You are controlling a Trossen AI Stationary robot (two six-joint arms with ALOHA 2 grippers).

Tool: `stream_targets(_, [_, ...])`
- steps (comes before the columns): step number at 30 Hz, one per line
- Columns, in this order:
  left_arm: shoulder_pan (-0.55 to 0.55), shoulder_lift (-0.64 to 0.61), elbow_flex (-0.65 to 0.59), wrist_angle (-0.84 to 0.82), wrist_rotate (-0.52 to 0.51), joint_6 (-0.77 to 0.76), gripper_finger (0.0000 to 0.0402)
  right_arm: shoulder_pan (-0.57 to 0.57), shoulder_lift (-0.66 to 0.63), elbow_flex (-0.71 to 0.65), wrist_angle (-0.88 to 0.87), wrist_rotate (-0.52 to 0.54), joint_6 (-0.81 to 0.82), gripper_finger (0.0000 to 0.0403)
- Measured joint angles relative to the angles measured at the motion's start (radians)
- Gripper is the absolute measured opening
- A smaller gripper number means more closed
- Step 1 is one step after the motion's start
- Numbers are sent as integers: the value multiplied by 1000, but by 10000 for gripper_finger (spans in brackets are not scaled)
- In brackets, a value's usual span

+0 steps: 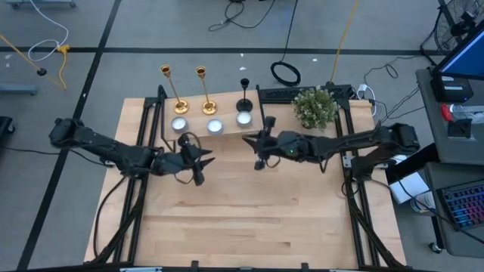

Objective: Pick & Place candle stick holders
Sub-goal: Adjust the blue and white scented candle on the shelf

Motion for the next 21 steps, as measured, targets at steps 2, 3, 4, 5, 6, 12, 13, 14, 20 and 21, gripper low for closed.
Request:
stream_targets(2, [38,0,0,9,49,15,136,20,-27,-36,-33,1,12,13])
stream_targets(3, [54,0,0,19,61,29,136,28,-37,-57,-41,1,17,7])
stream_targets(4, [69,0,0,32,64,42,136,35,-41,-72,-30,1,24,6])
stream_targets(5, [82,0,0,49,65,58,134,40,-47,-90,-20,1,34,9])
stream_targets(6, [94,0,0,70,68,78,131,46,-60,-112,-23,1,51,10])
stream_targets(12, [186,0,0,130,149,177,66,61,-111,-218,16,3,116,3])
stream_targets(13, [204,0,0,130,152,177,52,61,-115,-228,39,3,127,5])
stream_targets(14, [220,0,0,129,153,176,38,61,-125,-243,52,2,139,6])
stream_targets(20, [308,0,0,130,205,154,9,60,-167,-325,150,3,161,8])
stream_targets(21, [316,0,0,130,226,155,8,60,-169,-335,179,2,162,8])
